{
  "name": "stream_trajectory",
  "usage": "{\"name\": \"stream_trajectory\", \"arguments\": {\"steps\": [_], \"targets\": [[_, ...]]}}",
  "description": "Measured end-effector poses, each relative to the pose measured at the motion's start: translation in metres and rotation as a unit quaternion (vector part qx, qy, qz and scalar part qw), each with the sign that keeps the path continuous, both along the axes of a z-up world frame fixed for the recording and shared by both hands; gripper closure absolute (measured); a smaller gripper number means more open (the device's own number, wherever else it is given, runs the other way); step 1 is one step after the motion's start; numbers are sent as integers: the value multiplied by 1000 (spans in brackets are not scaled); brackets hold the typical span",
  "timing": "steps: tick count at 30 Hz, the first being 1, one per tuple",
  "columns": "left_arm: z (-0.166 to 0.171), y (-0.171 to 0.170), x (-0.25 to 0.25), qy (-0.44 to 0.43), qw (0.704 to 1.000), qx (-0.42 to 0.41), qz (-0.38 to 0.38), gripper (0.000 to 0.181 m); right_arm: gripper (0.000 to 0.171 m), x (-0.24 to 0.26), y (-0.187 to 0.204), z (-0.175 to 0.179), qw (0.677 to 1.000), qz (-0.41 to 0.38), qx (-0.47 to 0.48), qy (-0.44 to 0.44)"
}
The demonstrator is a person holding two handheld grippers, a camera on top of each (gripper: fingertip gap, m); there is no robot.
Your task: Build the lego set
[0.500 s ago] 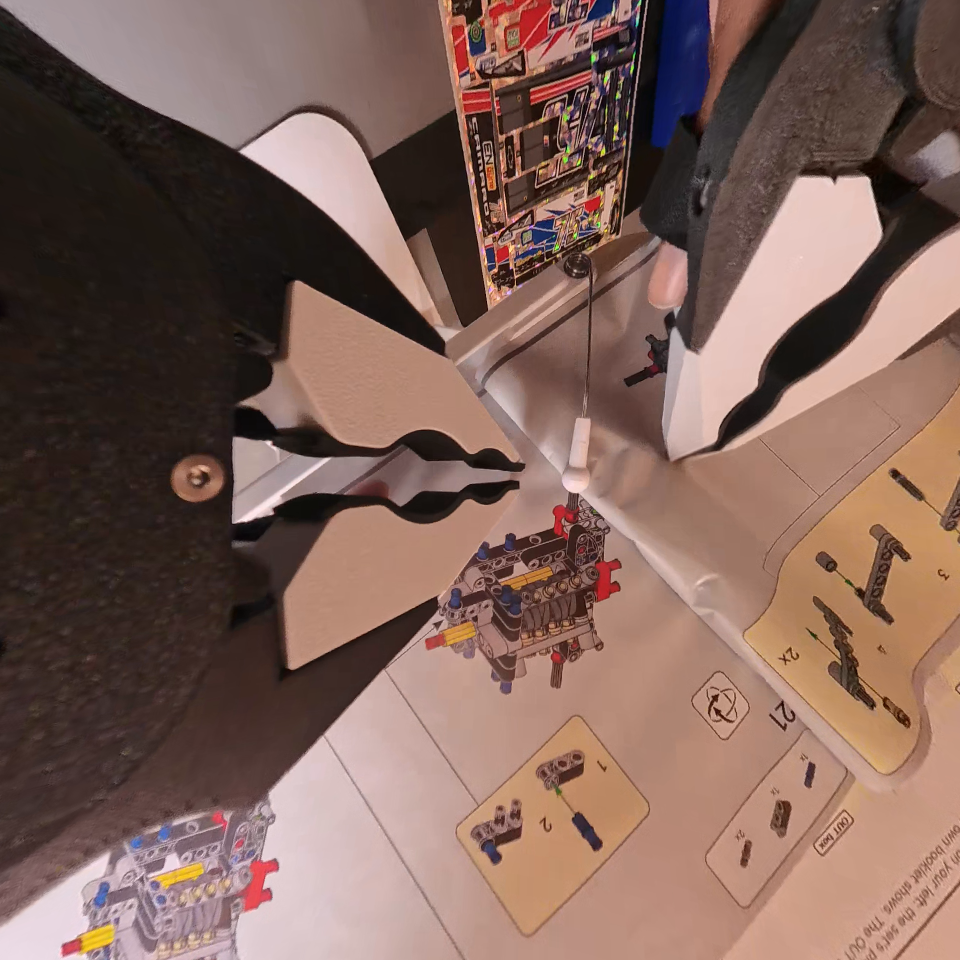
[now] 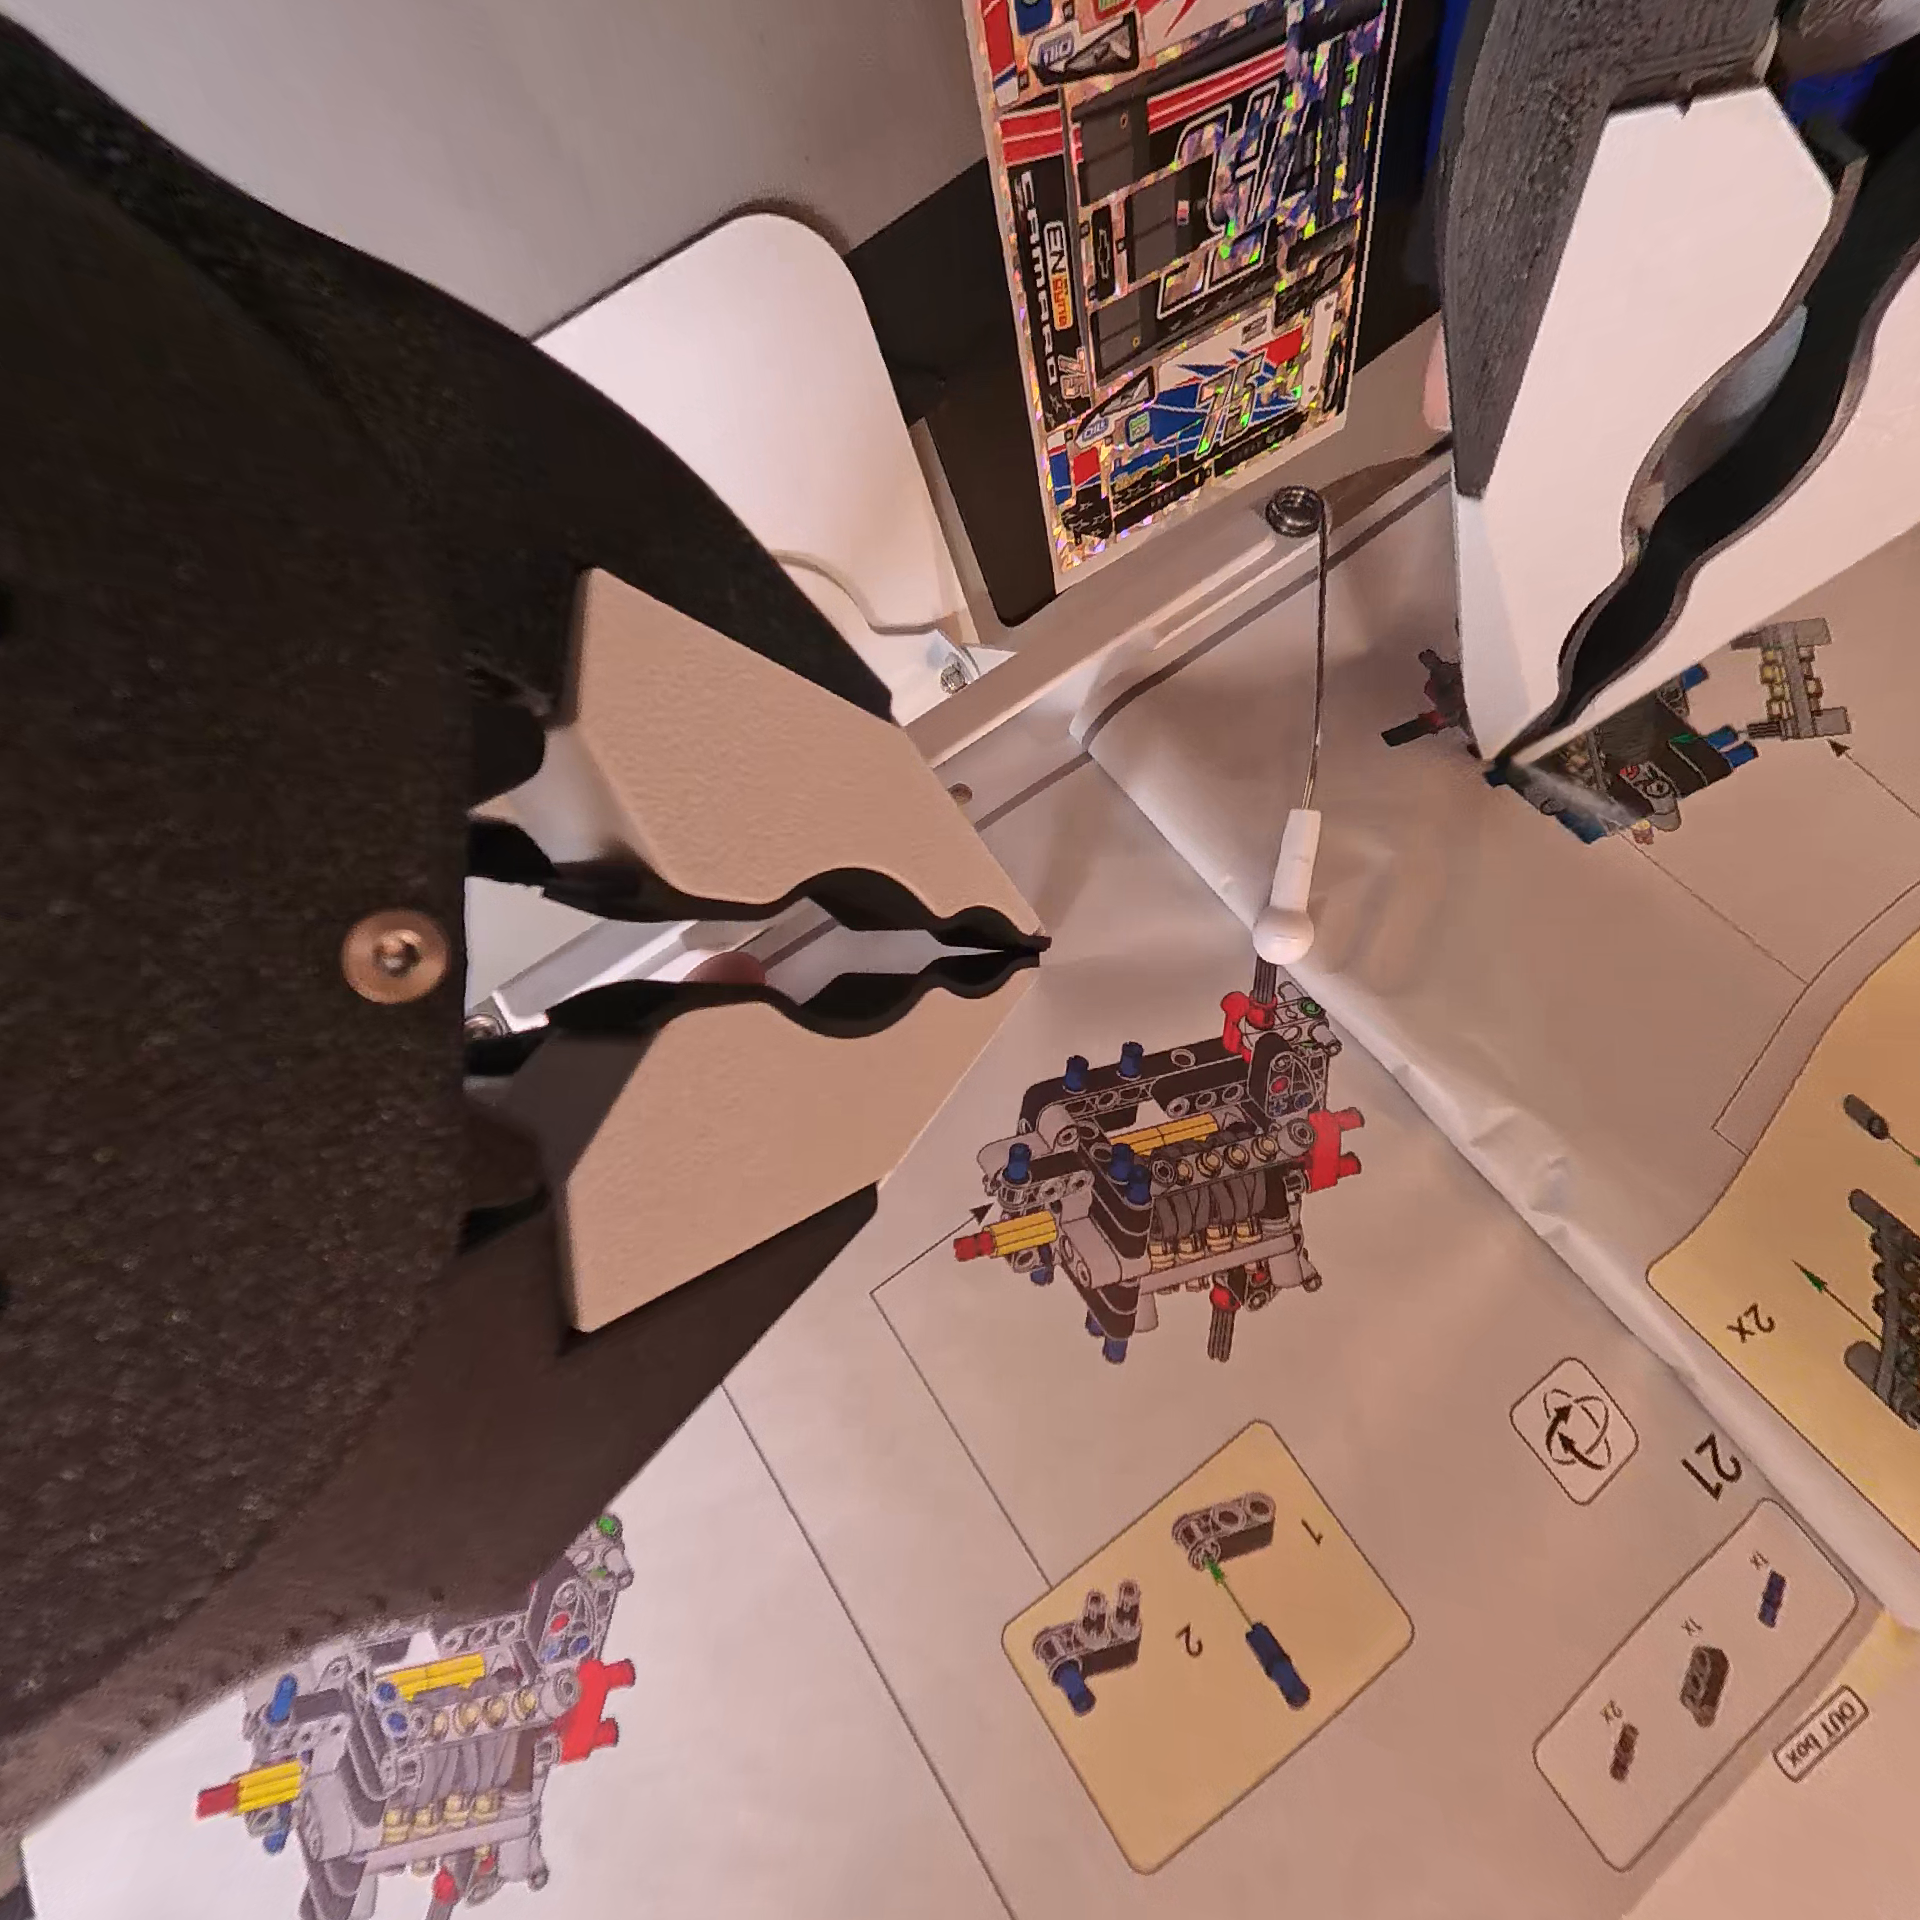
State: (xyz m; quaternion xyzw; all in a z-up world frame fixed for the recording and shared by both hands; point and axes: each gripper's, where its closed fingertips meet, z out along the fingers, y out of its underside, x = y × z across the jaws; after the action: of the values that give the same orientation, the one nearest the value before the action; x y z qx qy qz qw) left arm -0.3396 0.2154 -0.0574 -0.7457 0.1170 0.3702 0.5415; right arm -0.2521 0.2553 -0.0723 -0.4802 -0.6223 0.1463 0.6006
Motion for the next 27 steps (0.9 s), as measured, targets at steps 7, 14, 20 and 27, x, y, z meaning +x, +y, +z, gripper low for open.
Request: {"name": "stream_trajectory", "arguments": {"steps": [7,14,20,27], "targets": [[4,-12,25,-69,996,26,-51,180,171,1,-4,-1,1000,-1,-5,2],[17,3,64,-108,985,35,-129,172,170,-8,-15,-5,1000,11,-5,6],[5,17,45,-142,985,11,-100,181,171,-5,-11,-15,998,2,48,-32],[-3,13,27,-111,991,4,-76,181,171,-4,-13,-19,996,5,76,-57]]}}
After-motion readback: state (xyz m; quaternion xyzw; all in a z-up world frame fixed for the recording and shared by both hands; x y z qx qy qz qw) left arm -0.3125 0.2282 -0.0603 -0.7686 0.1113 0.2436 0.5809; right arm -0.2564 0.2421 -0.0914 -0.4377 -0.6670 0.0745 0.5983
